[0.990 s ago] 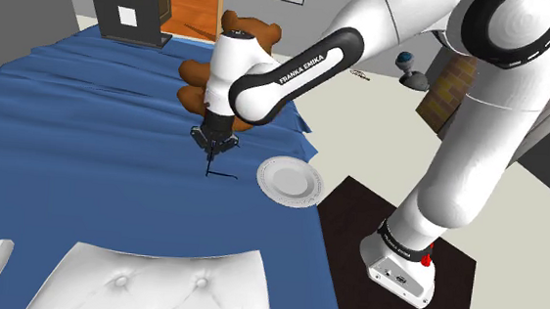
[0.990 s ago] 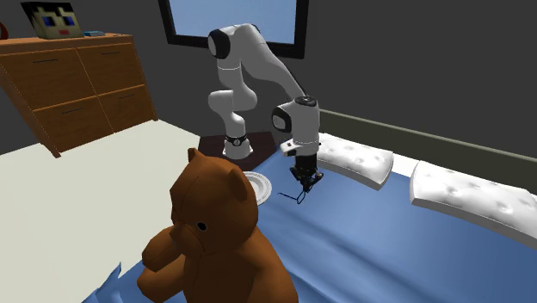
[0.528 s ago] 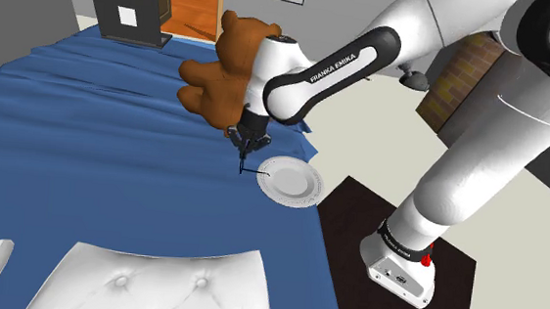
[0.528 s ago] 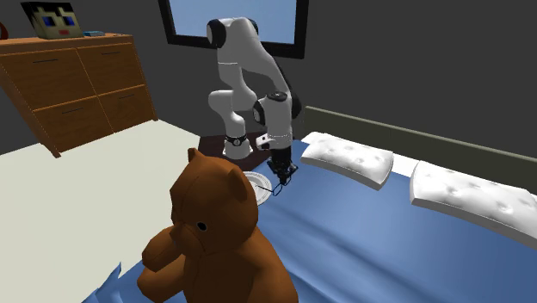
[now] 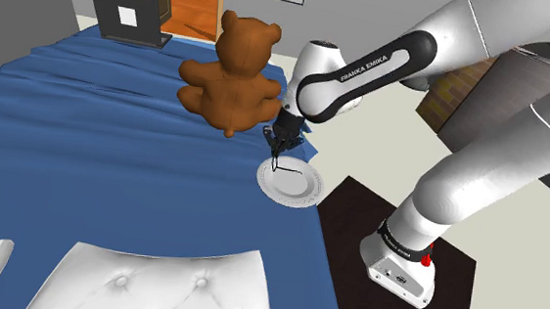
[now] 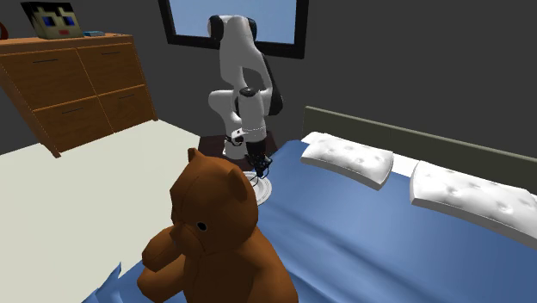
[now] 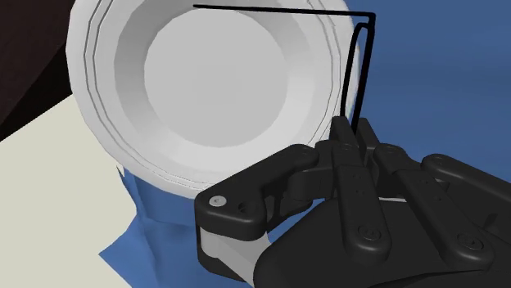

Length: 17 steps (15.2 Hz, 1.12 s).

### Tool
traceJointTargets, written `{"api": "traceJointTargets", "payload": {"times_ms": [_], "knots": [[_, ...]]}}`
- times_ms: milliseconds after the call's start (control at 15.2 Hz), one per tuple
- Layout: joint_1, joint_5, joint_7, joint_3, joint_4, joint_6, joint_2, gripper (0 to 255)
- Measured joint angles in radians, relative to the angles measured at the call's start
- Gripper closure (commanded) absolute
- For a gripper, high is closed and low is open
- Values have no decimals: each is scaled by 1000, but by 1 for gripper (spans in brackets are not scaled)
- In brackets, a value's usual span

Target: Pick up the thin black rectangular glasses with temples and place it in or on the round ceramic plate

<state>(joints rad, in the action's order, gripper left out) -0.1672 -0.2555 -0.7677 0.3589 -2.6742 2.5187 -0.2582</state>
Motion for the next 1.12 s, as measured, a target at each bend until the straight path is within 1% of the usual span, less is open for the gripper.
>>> {"api": "traceJointTargets", "payload": {"times_ms": [132,264,1122], "knots": [[-7,-18,64,-41,-50,-17,-61,255],[-7,-26,88,-54,-78,2,-67,255],[-13,-29,108,-39,-122,241,130,255]]}}
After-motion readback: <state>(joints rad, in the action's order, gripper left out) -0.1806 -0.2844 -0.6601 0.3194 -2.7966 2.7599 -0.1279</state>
